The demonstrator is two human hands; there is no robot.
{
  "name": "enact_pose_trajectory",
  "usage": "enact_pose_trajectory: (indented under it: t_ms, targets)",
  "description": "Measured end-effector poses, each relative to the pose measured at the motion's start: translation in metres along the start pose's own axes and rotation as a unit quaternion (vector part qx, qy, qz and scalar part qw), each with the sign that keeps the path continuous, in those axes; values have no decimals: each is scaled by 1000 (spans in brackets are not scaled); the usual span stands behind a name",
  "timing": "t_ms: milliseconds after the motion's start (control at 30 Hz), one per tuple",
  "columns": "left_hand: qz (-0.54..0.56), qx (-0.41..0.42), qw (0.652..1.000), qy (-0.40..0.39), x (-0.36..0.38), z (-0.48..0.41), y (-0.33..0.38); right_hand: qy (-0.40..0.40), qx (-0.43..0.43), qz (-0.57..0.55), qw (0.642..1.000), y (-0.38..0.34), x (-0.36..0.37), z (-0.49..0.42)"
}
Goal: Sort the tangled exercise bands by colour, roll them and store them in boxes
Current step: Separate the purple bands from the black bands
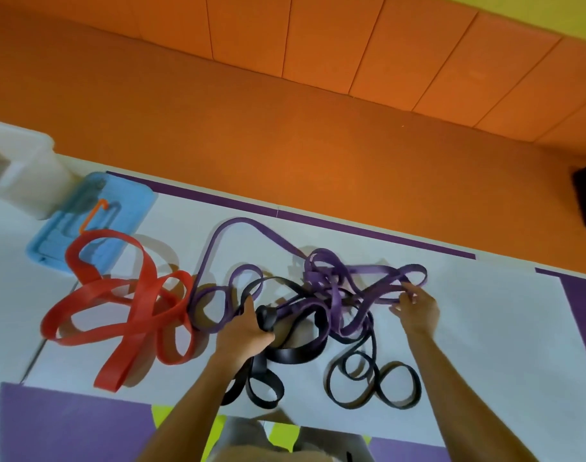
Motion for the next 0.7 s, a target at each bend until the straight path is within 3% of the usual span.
enact_pose_trajectory:
  t_ms: [100,167,233,300,367,433,500,567,600,700]
  targets:
    - [-15,-12,1000,-2,6,-2,3,-59,18,149,987,20,5,-4]
    - [-24,-22,999,13,10,-3,3,-86,13,310,947,23,7,-4]
    - [-30,-33,999,24,13,-1,1,-59,-80,368,924,12,12,-3]
    - [-46,-44,998,29,15,0,-1,-72,-242,291,923,-9,29,2]
    - [-67,-55,996,34,16,-1,-2,-163,-394,229,875,-34,59,21]
    - [-80,-70,994,40,16,0,-3,-244,-502,221,800,-52,93,49]
    - [-82,-85,992,47,13,3,-4,-316,-533,286,731,-51,129,75]
    - [-83,-87,991,53,10,6,-4,-329,-516,378,695,-41,152,84]
    - [-83,-83,992,55,8,7,-3,-314,-509,393,698,-40,154,82]
    - [-92,-79,991,52,7,8,-4,-272,-510,319,751,-51,135,67]
Point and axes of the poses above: each hand's wrist, its own z-axis away from the middle knuckle, its own x-axis out of the palm, y = z × x, the point moved 5 cm from there along -z, towards the middle knuckle, and after that the axes turned 5 degrees about -x, right-handed, at the moved point
